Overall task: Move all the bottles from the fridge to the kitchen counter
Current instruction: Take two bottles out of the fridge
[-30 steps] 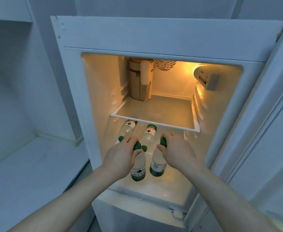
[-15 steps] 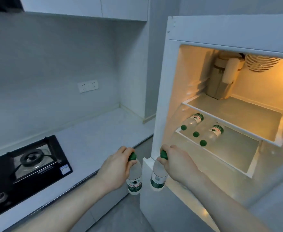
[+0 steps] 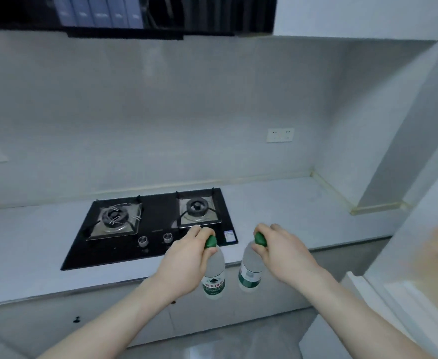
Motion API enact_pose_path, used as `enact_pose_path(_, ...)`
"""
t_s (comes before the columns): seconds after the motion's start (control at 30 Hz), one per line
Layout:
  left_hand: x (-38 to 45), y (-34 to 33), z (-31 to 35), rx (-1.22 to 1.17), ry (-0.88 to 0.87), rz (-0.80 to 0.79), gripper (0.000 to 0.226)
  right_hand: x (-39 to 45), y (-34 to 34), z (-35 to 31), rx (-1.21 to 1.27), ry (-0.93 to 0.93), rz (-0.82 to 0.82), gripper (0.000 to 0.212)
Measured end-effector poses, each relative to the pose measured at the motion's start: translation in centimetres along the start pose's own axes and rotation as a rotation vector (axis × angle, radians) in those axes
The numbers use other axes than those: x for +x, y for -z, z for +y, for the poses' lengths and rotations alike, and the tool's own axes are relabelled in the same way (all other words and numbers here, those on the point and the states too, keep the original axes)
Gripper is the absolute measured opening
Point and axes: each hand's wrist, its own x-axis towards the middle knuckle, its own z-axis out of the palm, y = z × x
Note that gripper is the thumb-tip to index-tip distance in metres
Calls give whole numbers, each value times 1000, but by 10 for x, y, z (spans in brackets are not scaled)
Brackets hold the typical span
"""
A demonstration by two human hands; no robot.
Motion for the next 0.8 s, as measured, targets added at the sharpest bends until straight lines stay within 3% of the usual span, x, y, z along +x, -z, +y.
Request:
enact_pose_path(0.4, -109, 118, -200, 106, 277, 128, 22, 81, -89, -238, 23, 358, -89, 15)
enact_pose_path(0.8, -179, 186, -337, 183, 681, 255, 19, 171, -158, -427, 31, 746, -236, 16)
